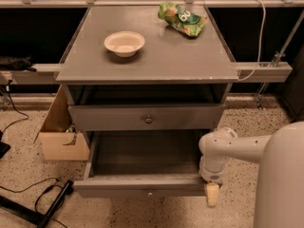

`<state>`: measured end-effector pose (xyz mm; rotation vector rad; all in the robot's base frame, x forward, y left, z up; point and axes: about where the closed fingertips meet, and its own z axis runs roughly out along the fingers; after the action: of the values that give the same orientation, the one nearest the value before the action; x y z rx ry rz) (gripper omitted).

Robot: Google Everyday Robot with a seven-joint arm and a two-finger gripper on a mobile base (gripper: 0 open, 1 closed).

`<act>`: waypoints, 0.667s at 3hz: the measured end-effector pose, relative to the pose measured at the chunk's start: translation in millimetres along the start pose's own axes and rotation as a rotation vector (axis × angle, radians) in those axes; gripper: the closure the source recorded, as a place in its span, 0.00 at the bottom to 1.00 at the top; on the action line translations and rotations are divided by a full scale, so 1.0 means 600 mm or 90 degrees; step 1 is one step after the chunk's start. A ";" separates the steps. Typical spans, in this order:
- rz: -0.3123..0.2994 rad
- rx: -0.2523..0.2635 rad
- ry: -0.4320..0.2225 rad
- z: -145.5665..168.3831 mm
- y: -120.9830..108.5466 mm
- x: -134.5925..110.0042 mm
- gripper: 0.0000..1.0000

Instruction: Open middle drawer

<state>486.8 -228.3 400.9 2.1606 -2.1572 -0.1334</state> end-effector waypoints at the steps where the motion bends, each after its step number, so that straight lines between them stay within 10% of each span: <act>1: -0.007 0.004 0.000 -0.007 -0.001 -0.009 0.00; 2: -0.070 0.044 0.003 -0.078 -0.018 -0.062 0.00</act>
Offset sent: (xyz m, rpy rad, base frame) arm 0.0337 0.0785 0.0914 0.0178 -0.1385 0.2335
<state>503.0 -191.0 445.9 2.3146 -2.0704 -0.0609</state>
